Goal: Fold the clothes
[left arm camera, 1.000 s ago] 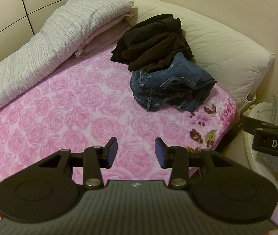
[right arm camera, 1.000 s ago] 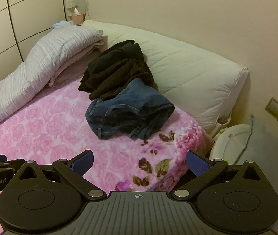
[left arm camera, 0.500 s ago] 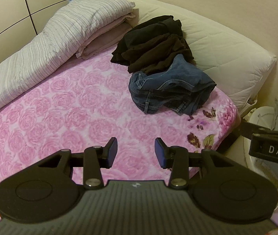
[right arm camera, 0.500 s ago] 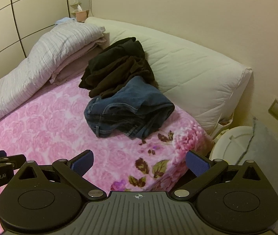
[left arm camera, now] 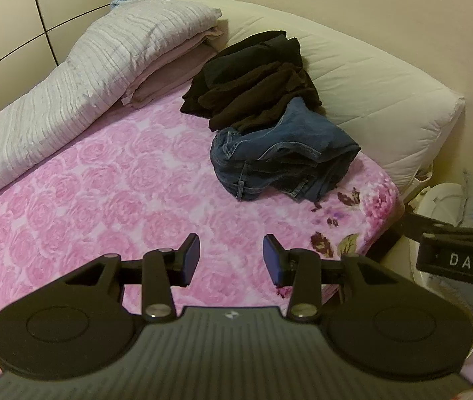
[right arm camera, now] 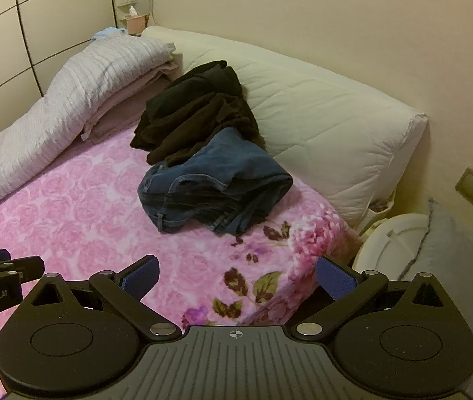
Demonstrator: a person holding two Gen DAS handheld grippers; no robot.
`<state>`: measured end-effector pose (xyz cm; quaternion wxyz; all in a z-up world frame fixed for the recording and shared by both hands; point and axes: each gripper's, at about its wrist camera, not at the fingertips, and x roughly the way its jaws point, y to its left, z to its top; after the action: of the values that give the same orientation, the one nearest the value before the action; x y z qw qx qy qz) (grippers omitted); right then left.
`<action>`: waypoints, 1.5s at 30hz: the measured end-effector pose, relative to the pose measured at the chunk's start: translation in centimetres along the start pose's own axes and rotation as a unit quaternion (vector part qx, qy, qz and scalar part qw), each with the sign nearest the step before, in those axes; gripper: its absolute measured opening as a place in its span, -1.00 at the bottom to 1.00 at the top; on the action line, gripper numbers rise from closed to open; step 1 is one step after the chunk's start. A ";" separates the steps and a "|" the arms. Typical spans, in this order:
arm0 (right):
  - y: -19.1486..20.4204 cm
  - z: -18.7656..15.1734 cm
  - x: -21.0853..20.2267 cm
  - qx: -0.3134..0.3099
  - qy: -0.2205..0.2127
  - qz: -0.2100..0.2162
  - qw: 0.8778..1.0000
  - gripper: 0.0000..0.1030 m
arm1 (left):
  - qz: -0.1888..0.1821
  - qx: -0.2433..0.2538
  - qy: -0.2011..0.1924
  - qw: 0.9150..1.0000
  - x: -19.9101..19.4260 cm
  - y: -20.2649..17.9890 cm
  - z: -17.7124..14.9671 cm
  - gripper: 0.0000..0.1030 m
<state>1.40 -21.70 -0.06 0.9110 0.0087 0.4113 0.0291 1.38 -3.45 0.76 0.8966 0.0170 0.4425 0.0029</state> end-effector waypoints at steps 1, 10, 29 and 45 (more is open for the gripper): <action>-0.1 0.1 0.0 0.002 0.000 -0.002 1.000 1.00 | -0.001 0.001 -0.001 1.000 0.0 0.0 0.1 -0.27; 0.4 0.8 -0.2 0.015 -0.002 -0.016 1.000 1.00 | -0.020 0.012 -0.005 1.000 0.3 1.1 0.6 -0.27; 7.5 0.0 0.0 0.077 0.007 -0.067 0.995 1.00 | -0.062 0.066 0.004 0.996 1.9 8.8 1.0 -0.27; 4.8 2.3 6.5 0.077 0.054 -0.048 0.994 1.00 | -0.055 0.036 0.040 0.997 8.7 5.9 4.2 -0.27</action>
<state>7.19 -16.50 -3.21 0.8846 0.0570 0.4606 -0.0459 10.06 2.46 -3.36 0.8758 0.0245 0.4781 -0.0619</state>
